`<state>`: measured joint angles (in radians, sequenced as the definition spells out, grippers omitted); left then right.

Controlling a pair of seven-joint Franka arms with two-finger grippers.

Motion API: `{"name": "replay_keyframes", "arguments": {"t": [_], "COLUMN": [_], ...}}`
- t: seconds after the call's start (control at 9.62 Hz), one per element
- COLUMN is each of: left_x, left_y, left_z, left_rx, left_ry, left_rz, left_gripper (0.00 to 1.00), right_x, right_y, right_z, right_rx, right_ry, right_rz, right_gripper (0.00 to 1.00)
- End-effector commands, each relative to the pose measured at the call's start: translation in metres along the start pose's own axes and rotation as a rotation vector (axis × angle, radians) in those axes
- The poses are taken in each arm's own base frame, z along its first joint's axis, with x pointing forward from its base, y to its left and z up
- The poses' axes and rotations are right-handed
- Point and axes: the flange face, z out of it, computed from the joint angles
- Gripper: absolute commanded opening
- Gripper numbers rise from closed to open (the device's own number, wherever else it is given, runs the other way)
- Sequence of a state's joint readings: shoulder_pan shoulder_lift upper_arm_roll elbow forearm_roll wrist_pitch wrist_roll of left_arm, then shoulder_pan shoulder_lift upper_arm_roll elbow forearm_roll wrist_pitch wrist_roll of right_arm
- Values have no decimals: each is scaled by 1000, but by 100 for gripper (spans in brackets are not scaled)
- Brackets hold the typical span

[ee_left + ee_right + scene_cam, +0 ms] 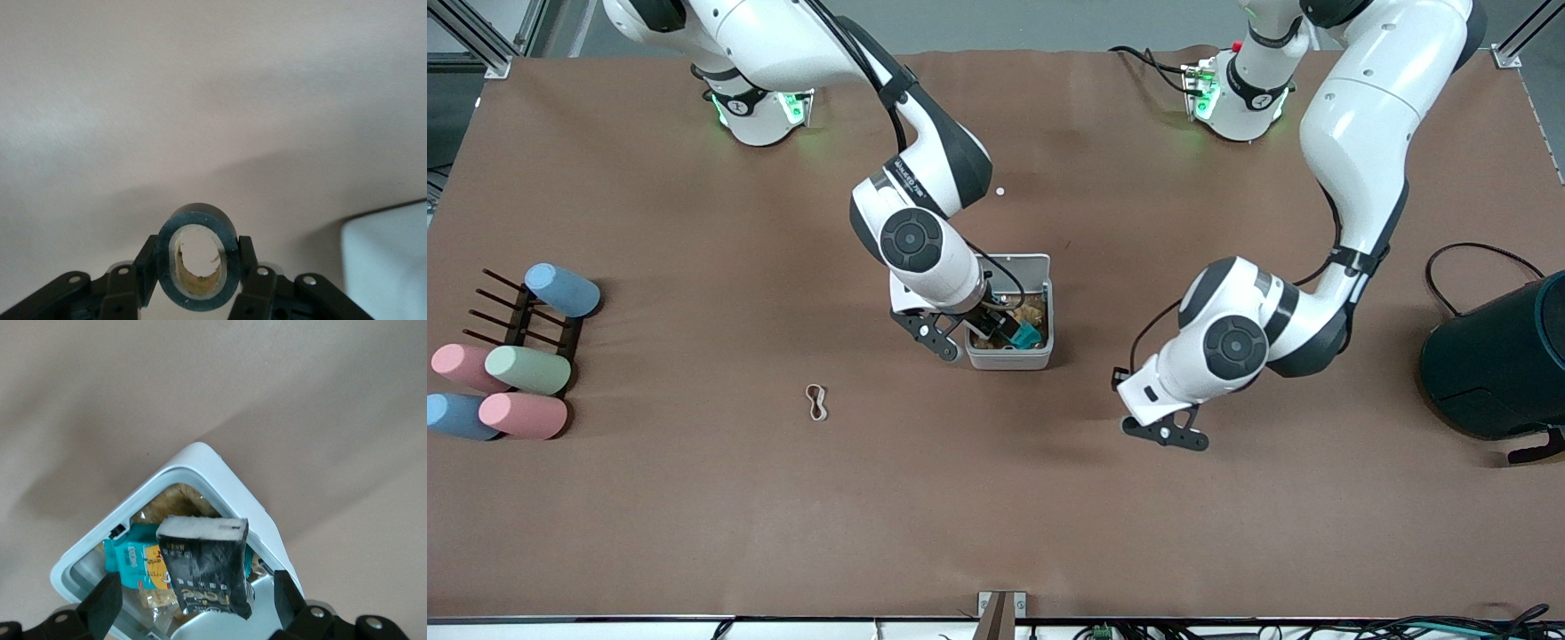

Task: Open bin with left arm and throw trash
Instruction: 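Drop the packet into the bin with the right gripper while the left carries tape, then drop the tape in the bin with the left gripper while the right grasps the band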

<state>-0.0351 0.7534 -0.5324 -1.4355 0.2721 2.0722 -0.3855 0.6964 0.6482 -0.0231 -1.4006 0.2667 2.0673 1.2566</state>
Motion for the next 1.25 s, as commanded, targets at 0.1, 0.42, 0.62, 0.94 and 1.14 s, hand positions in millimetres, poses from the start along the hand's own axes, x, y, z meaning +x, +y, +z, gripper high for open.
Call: {"name": "replay_keyframes", "arguments": {"t": [0.1, 0.42, 0.62, 0.94, 1.14], "left_x": [-21, -48, -62, -71, -75], "left_y": [56, 126, 154, 168, 171], "left_z": [-26, -15, -7, 4, 12], "left_rx": [-26, -6, 25, 55, 73], "left_ry": [-7, -12, -1, 5, 4], "left_rz": [-101, -158, -185, -180, -172], "left_gripper": [0, 0, 0, 7, 82], "right_x": [94, 206, 238, 250, 259], "right_y": [39, 109, 141, 148, 152], "right_z": [-62, -57, -24, 10, 39], "right_rx": [-13, -82, -102, -68, -106], "right_ry": [40, 61, 100, 235, 235], "right_rz": [62, -193, -403, -472, -535], "right_gripper": [99, 99, 100, 100, 100]}}
